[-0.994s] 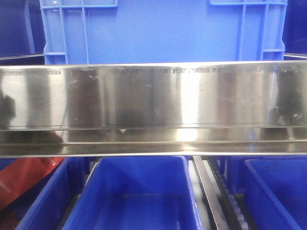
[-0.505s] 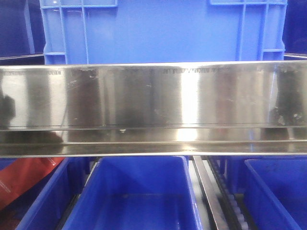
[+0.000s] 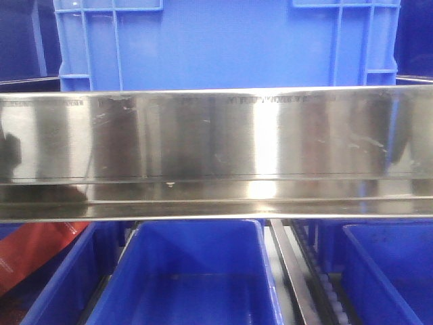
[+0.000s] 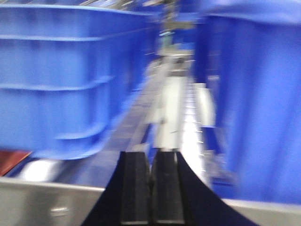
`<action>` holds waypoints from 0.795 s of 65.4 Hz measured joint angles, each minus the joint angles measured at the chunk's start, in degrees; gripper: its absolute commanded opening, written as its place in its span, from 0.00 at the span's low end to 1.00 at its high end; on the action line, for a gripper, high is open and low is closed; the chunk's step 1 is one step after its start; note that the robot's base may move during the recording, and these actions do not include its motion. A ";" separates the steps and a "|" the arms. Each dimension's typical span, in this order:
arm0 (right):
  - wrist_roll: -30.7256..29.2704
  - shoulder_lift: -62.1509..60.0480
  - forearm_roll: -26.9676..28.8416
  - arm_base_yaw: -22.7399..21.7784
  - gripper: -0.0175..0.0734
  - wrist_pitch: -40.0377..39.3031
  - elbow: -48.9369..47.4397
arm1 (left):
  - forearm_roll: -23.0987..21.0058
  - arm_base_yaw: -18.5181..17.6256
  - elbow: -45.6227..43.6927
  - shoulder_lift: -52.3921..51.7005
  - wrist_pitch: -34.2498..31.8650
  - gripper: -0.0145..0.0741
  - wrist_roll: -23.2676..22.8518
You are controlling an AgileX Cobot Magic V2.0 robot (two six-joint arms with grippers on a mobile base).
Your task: Place valve from conveyor to right shelf box
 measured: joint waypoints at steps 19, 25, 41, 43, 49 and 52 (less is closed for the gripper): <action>0.00 -9.07 0.76 -5.09 0.01 -4.33 11.23 | 0.00 0.00 0.00 0.00 -0.10 0.04 0.00; 0.00 -9.21 0.76 -5.21 0.01 -4.88 11.94 | 0.00 0.00 0.02 0.00 -0.12 0.04 0.00; 0.00 -9.43 0.76 -5.21 0.01 -6.27 11.97 | 0.00 0.00 0.02 0.00 -0.23 0.04 0.00; 0.00 -9.43 0.76 -5.21 0.01 -6.51 11.97 | 0.00 0.00 0.02 0.00 -0.23 0.04 0.00; 0.00 -9.53 0.76 -5.21 0.01 -6.75 11.97 | 0.00 0.00 0.02 0.00 -0.23 0.04 0.00; 0.00 -9.53 0.76 -5.21 0.01 -6.75 11.97 | 0.00 0.00 0.02 0.00 -0.23 0.04 0.00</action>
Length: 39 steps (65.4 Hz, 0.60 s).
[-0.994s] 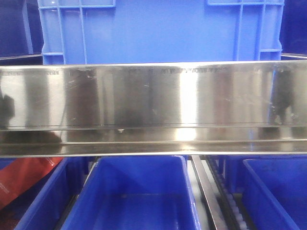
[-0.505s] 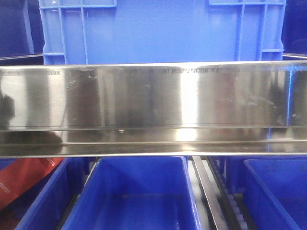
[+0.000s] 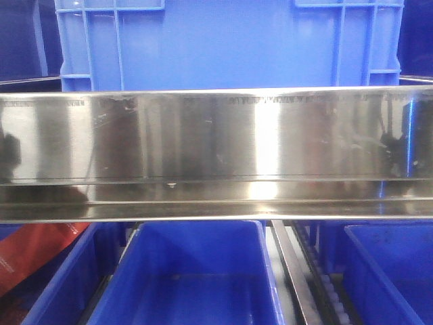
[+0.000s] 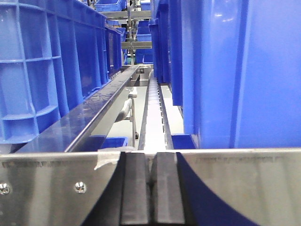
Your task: Place valve from conveyor to right shelf box
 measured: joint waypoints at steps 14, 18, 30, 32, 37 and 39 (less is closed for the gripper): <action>0.00 0.00 0.00 0.00 0.01 0.00 0.00 | 0.00 0.00 0.00 0.00 0.00 0.04 0.00; 0.00 0.00 0.00 0.00 0.01 0.00 0.00 | 0.00 0.00 0.00 0.00 0.00 0.04 0.00; 0.00 0.00 0.00 0.00 0.01 0.00 0.00 | 0.00 0.00 0.00 0.00 0.00 0.04 0.00; 0.00 0.00 0.00 0.00 0.01 0.00 0.00 | 0.00 0.00 0.00 0.00 0.00 0.04 0.00; 0.00 0.00 0.00 0.00 0.01 0.00 0.00 | 0.00 0.00 0.00 0.00 0.00 0.04 0.00; 0.00 0.00 0.00 0.00 0.01 0.00 0.00 | 0.00 0.00 0.00 0.00 0.00 0.04 0.00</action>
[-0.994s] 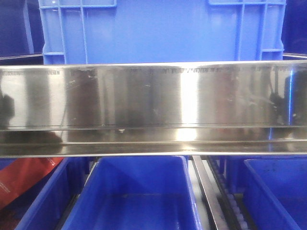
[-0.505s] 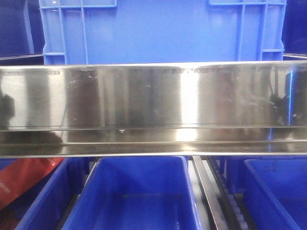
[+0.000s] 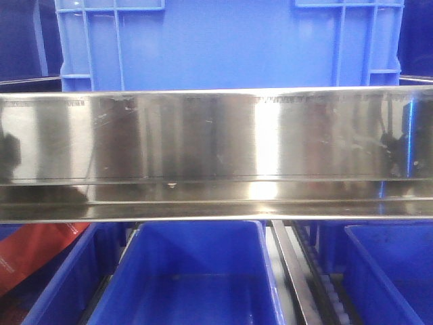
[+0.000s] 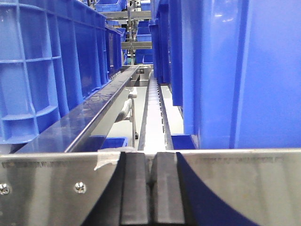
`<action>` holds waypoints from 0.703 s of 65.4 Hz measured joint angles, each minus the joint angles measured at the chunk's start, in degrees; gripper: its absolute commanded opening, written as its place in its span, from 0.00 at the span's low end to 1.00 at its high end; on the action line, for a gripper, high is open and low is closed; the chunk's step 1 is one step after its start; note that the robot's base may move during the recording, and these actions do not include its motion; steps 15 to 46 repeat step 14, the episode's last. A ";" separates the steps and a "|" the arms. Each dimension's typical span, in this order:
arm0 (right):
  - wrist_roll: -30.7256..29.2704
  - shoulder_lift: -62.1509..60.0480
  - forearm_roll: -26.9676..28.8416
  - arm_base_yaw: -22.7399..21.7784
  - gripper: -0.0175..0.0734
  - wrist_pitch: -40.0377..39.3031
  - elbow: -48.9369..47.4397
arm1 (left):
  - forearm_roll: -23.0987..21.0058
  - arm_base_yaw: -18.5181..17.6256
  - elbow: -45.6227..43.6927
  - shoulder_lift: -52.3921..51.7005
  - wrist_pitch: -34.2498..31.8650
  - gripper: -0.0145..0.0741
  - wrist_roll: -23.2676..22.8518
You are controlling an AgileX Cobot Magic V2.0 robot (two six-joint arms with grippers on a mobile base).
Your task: Place valve from conveyor to right shelf box
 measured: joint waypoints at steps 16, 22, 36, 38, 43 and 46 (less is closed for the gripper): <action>0.00 0.00 0.00 0.00 0.01 0.00 0.00 | 0.00 0.00 0.00 0.00 0.00 0.04 0.00; 0.00 0.00 0.00 0.00 0.01 0.00 0.00 | 0.00 0.00 0.00 0.00 0.00 0.04 0.00; 0.00 0.00 0.00 0.00 0.01 0.00 0.00 | 0.00 0.00 0.00 0.00 0.00 0.04 0.00; 0.00 0.00 0.00 0.00 0.01 0.00 0.00 | 0.00 0.00 0.00 0.00 0.00 0.04 0.00; 0.00 0.00 0.00 0.00 0.01 0.00 0.00 | 0.00 0.00 0.00 0.00 0.00 0.04 0.00; 0.00 0.00 0.00 0.00 0.01 0.00 0.00 | 0.00 0.00 0.00 0.00 0.00 0.04 0.00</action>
